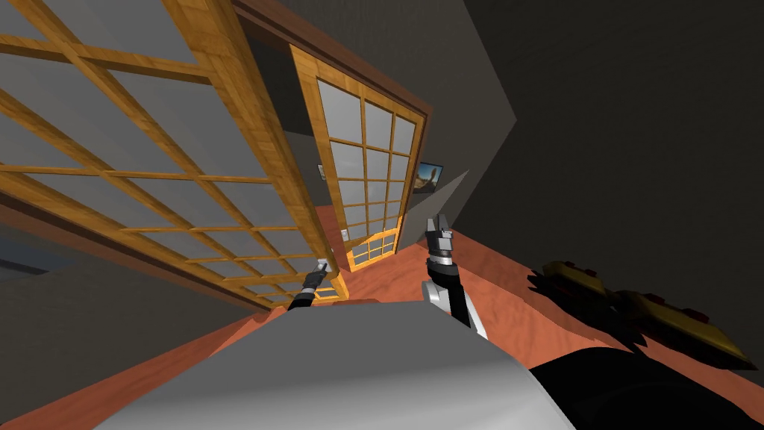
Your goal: Pull the door open
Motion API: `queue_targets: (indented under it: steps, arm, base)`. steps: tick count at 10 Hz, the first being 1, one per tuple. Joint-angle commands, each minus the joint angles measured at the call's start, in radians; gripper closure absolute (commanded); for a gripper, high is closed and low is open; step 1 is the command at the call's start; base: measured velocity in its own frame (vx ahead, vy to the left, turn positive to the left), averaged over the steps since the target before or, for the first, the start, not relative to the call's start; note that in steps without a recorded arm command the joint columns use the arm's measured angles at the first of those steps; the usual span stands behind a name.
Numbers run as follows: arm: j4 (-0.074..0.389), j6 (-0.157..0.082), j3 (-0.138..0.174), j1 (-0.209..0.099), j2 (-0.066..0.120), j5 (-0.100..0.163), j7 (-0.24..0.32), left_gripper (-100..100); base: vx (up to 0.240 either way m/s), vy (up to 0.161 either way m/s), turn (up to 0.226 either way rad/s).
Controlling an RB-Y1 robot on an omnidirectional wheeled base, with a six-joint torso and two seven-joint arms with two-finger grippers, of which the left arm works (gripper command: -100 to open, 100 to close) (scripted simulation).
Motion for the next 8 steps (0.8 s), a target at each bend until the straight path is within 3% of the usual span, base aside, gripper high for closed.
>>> queue_targets:
  steps: [1,8]
  arm:
    - [0.0,-0.001,-0.005,0.0,-0.001,0.013,0.042,100]
    - [-0.001,0.002,-0.021,-0.003,0.001,0.065,0.206,100]
  base:
    - [-0.042,0.024,-0.067]
    - [-0.047,0.022,-0.07]
